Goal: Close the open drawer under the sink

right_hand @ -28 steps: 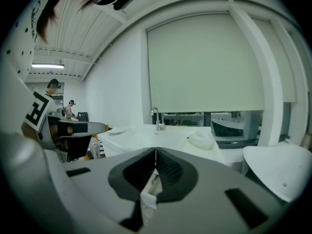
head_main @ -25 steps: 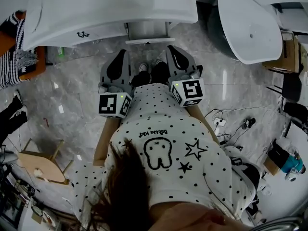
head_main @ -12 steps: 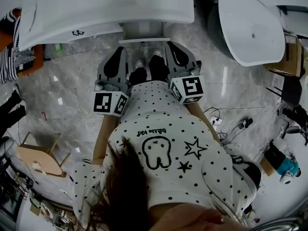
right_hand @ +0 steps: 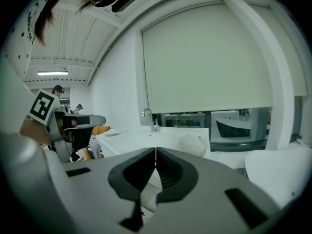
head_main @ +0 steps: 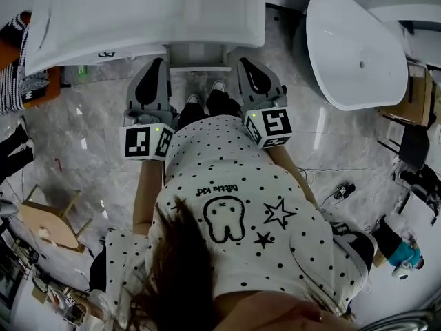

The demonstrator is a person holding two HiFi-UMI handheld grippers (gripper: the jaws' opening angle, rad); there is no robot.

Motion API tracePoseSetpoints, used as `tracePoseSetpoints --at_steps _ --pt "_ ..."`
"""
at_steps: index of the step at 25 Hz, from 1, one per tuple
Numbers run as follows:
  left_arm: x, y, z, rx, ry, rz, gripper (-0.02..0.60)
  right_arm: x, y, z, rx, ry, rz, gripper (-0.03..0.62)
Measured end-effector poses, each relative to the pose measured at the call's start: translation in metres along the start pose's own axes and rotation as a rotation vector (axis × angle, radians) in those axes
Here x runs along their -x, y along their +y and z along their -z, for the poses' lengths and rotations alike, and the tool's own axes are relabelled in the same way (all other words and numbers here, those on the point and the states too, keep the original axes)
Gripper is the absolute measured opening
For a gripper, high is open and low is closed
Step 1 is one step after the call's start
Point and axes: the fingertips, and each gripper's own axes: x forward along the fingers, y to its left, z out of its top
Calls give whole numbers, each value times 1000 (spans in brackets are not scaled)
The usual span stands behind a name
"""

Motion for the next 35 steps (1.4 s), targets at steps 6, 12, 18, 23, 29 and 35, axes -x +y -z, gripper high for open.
tracePoseSetpoints --at_steps 6,12,18,23,29,35 --pt "-6 2 -5 13 -63 -126 14 6 -36 -5 23 -24 -11 14" --pt "-9 2 -1 35 -71 -153 14 9 -50 -4 30 -29 -2 14" --pt "-15 -7 -1 44 -72 -141 14 10 -57 -6 39 -33 -2 14" --pt "-22 -8 -3 38 -66 -123 14 8 -63 -12 26 -46 16 14" --pt "-26 -8 -10 57 -78 -117 14 5 -62 -17 27 -50 14 14" --pt "-24 -7 -6 27 -56 -132 14 6 -63 -15 20 -51 12 14"
